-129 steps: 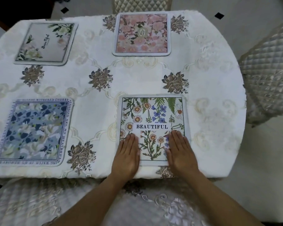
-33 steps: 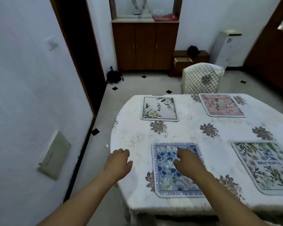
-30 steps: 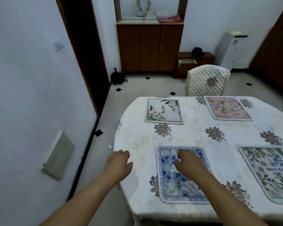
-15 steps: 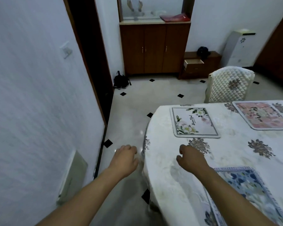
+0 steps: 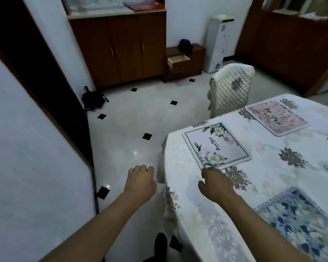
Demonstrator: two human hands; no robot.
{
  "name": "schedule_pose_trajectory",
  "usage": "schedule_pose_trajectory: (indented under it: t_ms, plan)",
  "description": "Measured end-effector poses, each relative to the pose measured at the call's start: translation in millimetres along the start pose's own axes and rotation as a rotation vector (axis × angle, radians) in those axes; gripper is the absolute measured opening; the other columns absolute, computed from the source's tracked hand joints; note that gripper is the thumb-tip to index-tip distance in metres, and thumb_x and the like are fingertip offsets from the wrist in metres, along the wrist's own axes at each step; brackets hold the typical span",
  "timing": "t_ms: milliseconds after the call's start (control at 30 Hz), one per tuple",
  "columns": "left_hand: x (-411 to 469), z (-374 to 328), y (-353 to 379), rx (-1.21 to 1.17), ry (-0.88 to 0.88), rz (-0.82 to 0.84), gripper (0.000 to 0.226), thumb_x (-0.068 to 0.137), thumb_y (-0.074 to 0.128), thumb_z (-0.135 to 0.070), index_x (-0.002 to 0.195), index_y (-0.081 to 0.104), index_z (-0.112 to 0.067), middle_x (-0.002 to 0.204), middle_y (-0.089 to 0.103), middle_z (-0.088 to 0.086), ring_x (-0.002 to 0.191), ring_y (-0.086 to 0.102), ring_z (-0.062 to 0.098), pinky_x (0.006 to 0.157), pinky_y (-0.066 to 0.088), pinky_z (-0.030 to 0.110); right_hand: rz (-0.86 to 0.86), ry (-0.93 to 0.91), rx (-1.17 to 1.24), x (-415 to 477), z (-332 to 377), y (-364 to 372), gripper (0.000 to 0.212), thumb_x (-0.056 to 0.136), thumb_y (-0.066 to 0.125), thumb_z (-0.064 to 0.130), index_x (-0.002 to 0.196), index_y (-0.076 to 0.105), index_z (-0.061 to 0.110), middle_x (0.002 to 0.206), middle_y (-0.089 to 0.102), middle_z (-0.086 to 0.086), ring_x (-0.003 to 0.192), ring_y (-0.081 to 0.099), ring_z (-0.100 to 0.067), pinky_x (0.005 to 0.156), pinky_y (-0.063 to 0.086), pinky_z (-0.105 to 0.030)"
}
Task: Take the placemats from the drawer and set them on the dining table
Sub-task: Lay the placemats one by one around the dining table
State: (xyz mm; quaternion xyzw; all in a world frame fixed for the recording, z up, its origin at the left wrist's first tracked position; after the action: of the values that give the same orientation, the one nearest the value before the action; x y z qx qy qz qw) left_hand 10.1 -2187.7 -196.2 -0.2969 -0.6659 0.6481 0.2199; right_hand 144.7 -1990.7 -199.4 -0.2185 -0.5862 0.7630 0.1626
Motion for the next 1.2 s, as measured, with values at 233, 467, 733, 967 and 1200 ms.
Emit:
schedule_pose_trajectory:
  t_ms: [233,467,733,967,1200]
  plan:
    - [112,53,-7,0.074,0.044,0.083,0.032,0.093,0.045,-0.036,0.115,0.056,-0.016,0.111,0.06,0.007,0.103,0.053,0.026,0.092,0.038,0.037,0.006,-0.084,-0.101,123,47,12,0.018,0.081,0.056,0.03,0.085,0.057,0.012,0.087,0.062,-0.009,0.084,0.06,-0.032,0.067,0.039,-0.035]
    - [232,72,-17,0.1,0.126,0.14,0.031,0.094,0.044,-0.037,0.115,0.055,-0.016,0.112,0.059,0.006,0.105,0.052,0.026,0.094,0.037,0.037,0.056,0.0,-0.113,219,52,14,0.019,0.077,0.058,0.029,0.085,0.061,0.012,0.084,0.064,-0.009,0.08,0.061,-0.032,0.068,0.044,-0.037]
    - [411,51,-8,0.125,0.46,0.162,0.031,0.093,0.046,-0.038,0.112,0.055,-0.016,0.113,0.06,0.008,0.108,0.052,0.028,0.092,0.037,0.039,0.018,0.385,-0.047,314,7,23,0.026,0.084,0.05,0.031,0.102,0.059,0.015,0.104,0.064,-0.008,0.099,0.058,-0.03,0.081,0.042,-0.036]
    - [481,-62,-12,0.13,0.914,0.181,0.026,0.089,0.049,-0.032,0.107,0.059,-0.016,0.107,0.062,0.008,0.102,0.055,0.028,0.088,0.039,0.037,0.055,0.818,0.066,288,-15,33,0.028,0.09,0.047,0.034,0.106,0.057,0.014,0.108,0.061,-0.009,0.103,0.056,-0.03,0.084,0.041,-0.037]
    - [424,-198,24,0.183,1.361,0.296,0.031,0.091,0.051,-0.035,0.115,0.056,-0.016,0.119,0.058,0.01,0.114,0.05,0.031,0.096,0.038,0.041,-0.034,1.214,0.234,221,-62,50,0.028,0.089,0.048,0.034,0.106,0.057,0.014,0.109,0.06,-0.009,0.104,0.056,-0.03,0.084,0.042,-0.037]
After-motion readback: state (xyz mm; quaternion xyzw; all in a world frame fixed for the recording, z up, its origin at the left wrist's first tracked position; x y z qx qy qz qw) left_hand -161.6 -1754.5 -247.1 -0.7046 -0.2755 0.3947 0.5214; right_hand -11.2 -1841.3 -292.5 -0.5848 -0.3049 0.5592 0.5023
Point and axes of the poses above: each hand's wrist, its own x-axis towards the middle knuckle, its own y-axis out of the palm, z = x × y, the point moved 10 cm from there along x, towards the middle knuckle
